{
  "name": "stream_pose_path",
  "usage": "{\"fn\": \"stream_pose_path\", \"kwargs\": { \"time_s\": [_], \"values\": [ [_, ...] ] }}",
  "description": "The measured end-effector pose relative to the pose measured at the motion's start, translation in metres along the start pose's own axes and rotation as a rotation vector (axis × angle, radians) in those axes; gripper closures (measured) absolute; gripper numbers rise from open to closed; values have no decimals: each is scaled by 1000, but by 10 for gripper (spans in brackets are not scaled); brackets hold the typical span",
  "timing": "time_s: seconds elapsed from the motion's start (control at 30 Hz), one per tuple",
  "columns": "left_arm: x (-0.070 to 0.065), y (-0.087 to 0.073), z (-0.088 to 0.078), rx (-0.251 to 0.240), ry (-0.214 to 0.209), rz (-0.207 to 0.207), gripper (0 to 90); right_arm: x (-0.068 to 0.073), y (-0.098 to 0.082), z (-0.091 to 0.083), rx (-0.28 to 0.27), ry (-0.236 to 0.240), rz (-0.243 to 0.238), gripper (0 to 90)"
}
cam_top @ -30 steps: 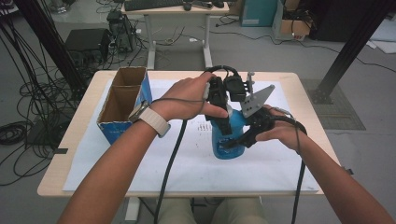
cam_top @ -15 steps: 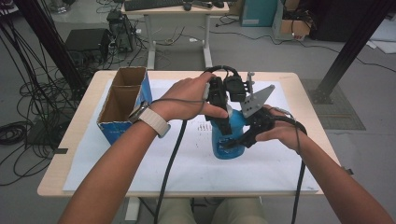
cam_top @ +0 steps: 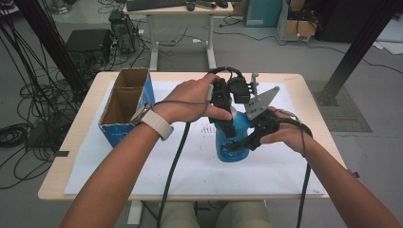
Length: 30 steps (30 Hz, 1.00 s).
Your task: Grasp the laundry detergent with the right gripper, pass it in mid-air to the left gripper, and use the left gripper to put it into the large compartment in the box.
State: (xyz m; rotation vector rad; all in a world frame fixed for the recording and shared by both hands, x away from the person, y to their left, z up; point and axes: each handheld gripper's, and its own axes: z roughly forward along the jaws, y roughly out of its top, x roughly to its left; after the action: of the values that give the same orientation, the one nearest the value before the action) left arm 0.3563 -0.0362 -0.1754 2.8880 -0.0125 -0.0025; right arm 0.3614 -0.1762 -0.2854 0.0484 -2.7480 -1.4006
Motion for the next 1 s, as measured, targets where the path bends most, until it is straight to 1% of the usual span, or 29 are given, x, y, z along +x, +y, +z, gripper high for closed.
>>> {"fn": "stream_pose_path", "kwargs": {
  "time_s": [0.03,0.07,0.13,0.17,0.47,0.5,0.53,0.57,0.6,0.8,0.83,0.93,1.0],
  "values": [
    [0,0,0,4,1,6,369,0,0,0,2,1,8,430],
    [0,0,0,9,0,4,370,0,0,0,1,0,1,430],
    [0,0,0,7,0,7,369,0,0,0,3,-2,7,430],
    [0,0,0,8,0,5,370,0,0,0,-2,2,-2,430],
    [0,0,-1,9,-2,5,370,0,0,0,-1,3,2,430],
    [0,0,0,5,-1,5,370,-1,0,1,-4,5,-9,430],
    [1,0,0,8,-5,11,369,-1,0,1,-4,5,-8,430],
    [1,0,0,1,-7,7,369,-1,0,1,-2,9,-9,430],
    [0,-1,0,7,-4,1,369,-1,0,1,-1,9,-9,430],
    [1,-1,0,7,-1,7,370,-1,0,1,0,7,-9,430],
    [0,-1,0,7,-3,4,369,0,0,1,3,5,1,430],
    [0,-1,0,8,-3,5,370,0,0,1,6,3,9,430],
    [1,-1,0,7,-1,6,369,0,0,1,4,2,2,430]
  ]
}}
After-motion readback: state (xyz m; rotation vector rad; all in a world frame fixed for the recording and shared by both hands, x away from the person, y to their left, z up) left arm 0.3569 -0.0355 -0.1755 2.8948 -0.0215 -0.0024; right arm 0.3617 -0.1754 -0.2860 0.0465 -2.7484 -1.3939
